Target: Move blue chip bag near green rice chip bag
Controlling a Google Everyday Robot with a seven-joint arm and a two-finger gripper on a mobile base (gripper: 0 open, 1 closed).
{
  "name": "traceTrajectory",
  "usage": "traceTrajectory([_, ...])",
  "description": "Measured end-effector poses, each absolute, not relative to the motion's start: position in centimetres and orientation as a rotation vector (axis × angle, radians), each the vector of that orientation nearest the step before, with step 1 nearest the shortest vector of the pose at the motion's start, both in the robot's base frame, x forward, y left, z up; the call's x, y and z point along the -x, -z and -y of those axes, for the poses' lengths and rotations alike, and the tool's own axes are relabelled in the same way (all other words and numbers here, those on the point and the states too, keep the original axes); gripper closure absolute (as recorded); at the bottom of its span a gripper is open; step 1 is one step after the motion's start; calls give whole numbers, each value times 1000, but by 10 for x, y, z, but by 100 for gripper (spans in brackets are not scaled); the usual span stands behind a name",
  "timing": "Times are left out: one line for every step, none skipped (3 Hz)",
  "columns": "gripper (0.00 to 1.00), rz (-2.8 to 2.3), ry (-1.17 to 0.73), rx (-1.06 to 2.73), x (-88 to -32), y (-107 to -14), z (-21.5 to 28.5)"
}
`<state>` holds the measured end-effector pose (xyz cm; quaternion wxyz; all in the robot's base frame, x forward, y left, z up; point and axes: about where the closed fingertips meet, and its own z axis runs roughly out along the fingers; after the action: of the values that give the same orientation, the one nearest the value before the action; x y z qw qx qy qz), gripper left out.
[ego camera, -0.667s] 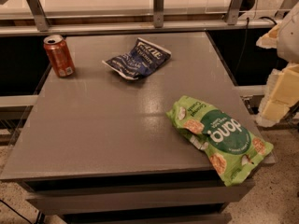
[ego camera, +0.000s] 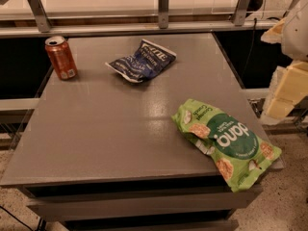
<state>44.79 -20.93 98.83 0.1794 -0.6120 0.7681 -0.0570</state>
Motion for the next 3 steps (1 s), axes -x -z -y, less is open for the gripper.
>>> traceTrajectory([0, -2069, 200, 1779, -487, -1001, 188])
traceTrajectory([0, -1927, 222, 1840, -537, -1011, 146])
traceTrajectory([0, -1801, 182, 1835, -581, -997, 105])
